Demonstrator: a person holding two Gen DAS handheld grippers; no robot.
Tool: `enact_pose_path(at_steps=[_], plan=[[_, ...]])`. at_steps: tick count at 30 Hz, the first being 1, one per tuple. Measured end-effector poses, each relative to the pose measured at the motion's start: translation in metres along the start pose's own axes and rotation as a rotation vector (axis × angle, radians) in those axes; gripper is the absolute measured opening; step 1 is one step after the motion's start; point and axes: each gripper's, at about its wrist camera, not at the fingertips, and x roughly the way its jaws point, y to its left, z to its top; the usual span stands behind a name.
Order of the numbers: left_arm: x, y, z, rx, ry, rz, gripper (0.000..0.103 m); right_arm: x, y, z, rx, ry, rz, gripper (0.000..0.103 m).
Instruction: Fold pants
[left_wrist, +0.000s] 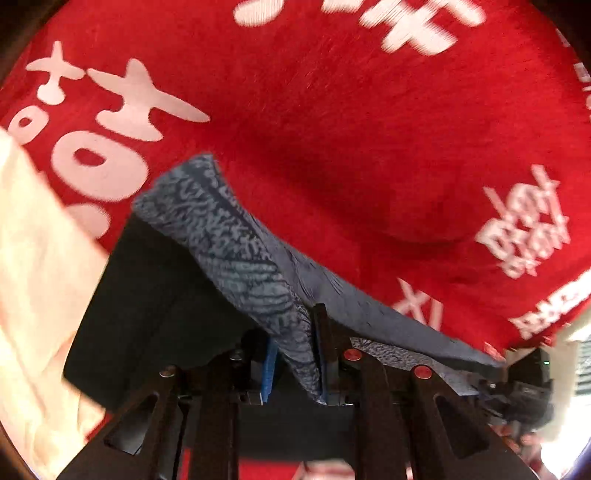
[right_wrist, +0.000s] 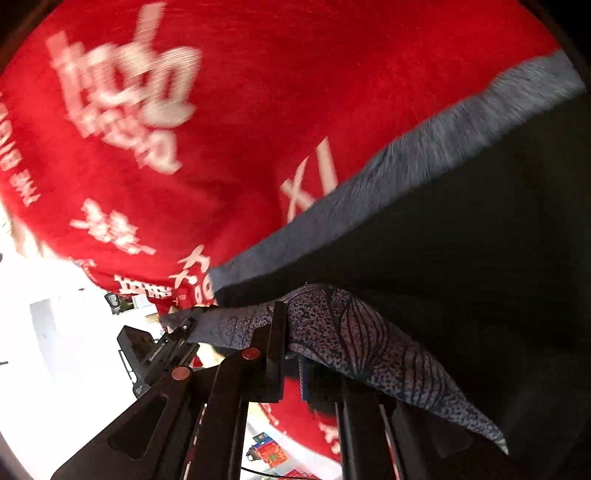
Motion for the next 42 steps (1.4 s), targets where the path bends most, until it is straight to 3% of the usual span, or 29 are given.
enact_pose_path(at_steps=[4,7,8,9,10,11,12,16,20,22,23,24,26,29,31,33,42], plan=[[0.030,0.005,0.008,-0.020,0.002,0.053,0.024,0.025,-0.007,0.032,-0.027,0.043,-0.067,0.009],[0.025,0.005,0.008,-0.030,0.000,0.053,0.025,0.028,-0.010,0.039,-0.026,0.067,-0.061,0.009],[0.017,0.003,0.008,-0.022,-0.006,0.061,0.029,0.027,-0.009,0.039,-0.024,0.078,-0.054,0.014],[0.005,-0.001,0.008,-0.008,-0.028,0.085,0.038,0.022,-0.005,0.038,-0.033,0.085,-0.057,0.024],[-0.009,-0.004,0.007,0.002,-0.061,0.121,0.064,0.017,-0.003,0.037,-0.045,0.080,-0.064,0.032],[-0.022,-0.005,0.007,0.010,-0.096,0.143,0.074,0.010,0.003,0.037,-0.062,0.070,-0.064,0.051],[-0.036,-0.007,0.006,0.027,-0.130,0.154,0.074,0.002,0.010,0.037,-0.073,0.058,-0.048,0.059],[-0.046,-0.019,-0.007,0.119,-0.099,0.202,0.074,-0.029,0.043,0.022,-0.197,-0.002,-0.078,0.059],[0.000,-0.033,-0.026,0.175,-0.008,0.238,0.074,-0.011,0.050,0.000,-0.279,0.091,-0.120,0.055],[0.034,-0.036,-0.035,0.215,0.026,0.329,0.074,0.004,0.039,0.001,-0.295,0.123,-0.205,0.055],[0.043,-0.041,-0.039,0.248,0.016,0.372,0.079,0.013,0.033,0.002,-0.309,0.130,-0.267,0.053],[0.048,-0.050,-0.044,0.301,0.001,0.400,0.084,0.018,0.024,0.005,-0.337,0.120,-0.338,0.041],[0.053,-0.064,-0.052,0.380,0.014,0.448,0.087,0.007,0.017,0.011,-0.324,0.085,-0.311,0.039],[0.044,-0.076,-0.062,0.400,0.052,0.419,0.087,-0.026,0.017,0.010,-0.291,0.018,-0.271,0.040],[0.030,-0.090,-0.075,0.411,0.048,0.405,0.087,-0.053,0.020,-0.002,-0.318,-0.020,-0.277,0.046],[0.021,-0.107,-0.091,0.421,0.050,0.378,0.087,-0.077,0.019,-0.017,-0.342,-0.059,-0.300,0.059],[0.027,-0.200,-0.185,0.501,0.175,0.157,0.087,-0.167,-0.038,-0.111,-0.271,-0.143,-0.353,0.060]])
